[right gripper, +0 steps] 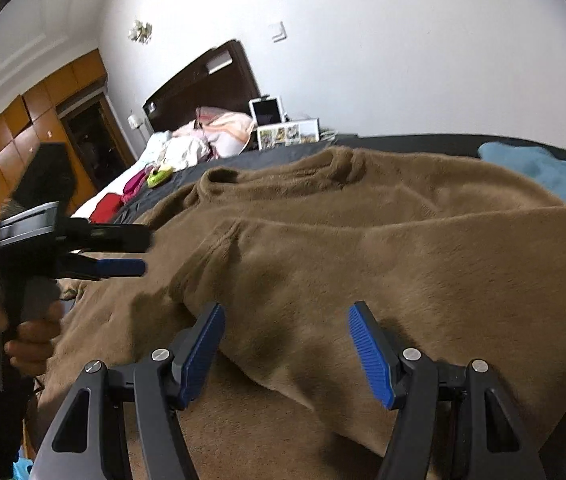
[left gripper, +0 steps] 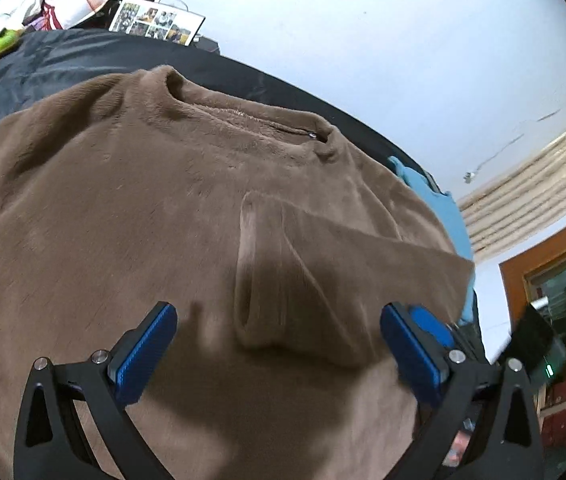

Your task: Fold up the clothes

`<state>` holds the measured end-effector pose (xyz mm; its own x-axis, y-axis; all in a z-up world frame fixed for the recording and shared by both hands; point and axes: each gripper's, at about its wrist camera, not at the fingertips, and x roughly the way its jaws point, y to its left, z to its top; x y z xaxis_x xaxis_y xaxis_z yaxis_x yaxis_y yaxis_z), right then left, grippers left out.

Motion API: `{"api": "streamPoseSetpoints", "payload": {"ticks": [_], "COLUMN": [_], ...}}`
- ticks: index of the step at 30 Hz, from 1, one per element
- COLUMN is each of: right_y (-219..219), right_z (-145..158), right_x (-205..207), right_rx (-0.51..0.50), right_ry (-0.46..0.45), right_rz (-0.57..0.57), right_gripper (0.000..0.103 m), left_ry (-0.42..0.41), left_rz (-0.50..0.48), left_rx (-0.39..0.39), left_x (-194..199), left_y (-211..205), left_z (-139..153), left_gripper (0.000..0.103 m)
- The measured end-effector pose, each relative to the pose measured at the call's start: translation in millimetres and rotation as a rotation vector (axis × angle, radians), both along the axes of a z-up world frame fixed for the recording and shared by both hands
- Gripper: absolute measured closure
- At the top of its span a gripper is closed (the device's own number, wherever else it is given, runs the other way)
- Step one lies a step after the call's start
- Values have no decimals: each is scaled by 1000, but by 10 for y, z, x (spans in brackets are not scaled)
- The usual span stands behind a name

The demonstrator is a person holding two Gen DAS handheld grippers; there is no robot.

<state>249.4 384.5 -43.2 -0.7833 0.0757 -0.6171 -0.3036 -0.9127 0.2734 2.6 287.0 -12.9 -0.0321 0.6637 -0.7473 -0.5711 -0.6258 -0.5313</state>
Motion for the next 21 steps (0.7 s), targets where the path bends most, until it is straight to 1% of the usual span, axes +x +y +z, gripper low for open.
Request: {"api": "streamPoseSetpoints", "payload": {"ticks": [4,6,9,10,13,14,15,16,17,18,20,21], "right_y": [93,132,186,203,247,263,282,302,332,364,440,482], "right_z": [50,75,109,126,191,226,256,285,312,338,367,372], "right_x": [82,115,168,193,284,331,372,414,462,509,591,624], "right_rx": [-6,-11,-20,-21,-2,9,17,26,34,41,37,31], "right_ry": [28,41,61,72,111,133,149,166,183,200,224,231], "right_rz": [-41,-63,-96,-108,-162,-187,-209,-231,-259,-287,-336,-358], "right_gripper": [37,37,37,37,37,37,37,37,37,37,35,33], "left_ry": [1,-19,-28,-28,-23,-12,0,3,-6,-15,-24,-21], "left_rz": [-22,-34,-56,-65,-95,-101,-110,-116,-120,-122,-122,-120], "left_rx": [-19,-13,-13,-15,-37,-53,-69,-79,-78,-75,-58,-43], "left_x": [-35,-30,-18,-13,16,32,46,53,52,47,36,34], "left_y": [196,254,360,402,550,585,617,641,652,658,648,639], "left_z": [-119,-177,-209,-215,-233,-239,-250,-263,-280,-289,-266,-225], "left_gripper": [1,1,2,2,9,15,30,38,50,58,70,70]}}
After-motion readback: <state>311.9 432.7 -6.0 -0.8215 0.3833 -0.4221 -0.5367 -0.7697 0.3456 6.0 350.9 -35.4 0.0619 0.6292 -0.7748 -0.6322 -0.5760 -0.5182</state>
